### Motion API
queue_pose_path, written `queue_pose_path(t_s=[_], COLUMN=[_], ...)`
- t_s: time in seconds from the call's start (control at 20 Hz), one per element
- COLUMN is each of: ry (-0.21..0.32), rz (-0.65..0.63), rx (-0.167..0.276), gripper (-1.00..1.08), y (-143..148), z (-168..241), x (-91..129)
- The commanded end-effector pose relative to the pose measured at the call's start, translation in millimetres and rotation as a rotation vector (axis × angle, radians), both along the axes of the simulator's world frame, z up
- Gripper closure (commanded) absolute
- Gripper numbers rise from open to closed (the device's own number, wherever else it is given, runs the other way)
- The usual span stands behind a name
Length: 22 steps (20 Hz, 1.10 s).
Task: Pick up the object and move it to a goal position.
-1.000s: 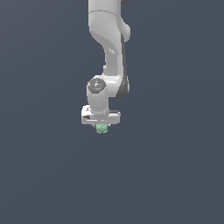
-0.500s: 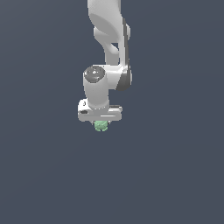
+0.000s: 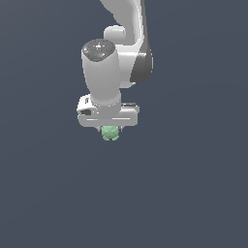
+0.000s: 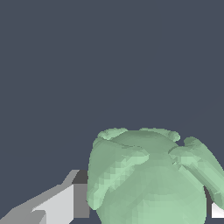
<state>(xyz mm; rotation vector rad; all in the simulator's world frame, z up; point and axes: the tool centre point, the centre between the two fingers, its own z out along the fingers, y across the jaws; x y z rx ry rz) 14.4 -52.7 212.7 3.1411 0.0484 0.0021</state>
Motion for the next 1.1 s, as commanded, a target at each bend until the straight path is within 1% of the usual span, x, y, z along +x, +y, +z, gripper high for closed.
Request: queue_pose_path(t_s=[0.0,0.25,0.5,0.75,1.05], ry=[0.001,0.001,0.001,0.001,0.001], rz=[0.0,0.0,0.0,0.0,0.0], rx=[0.0,0.0,0.0,0.0,0.0], gripper=[1.08,1.08,1.08,1.08,1.08], y=[1,2,3,4,4], z=[25,64,90,105,111], x=[8,23,34,41,44])
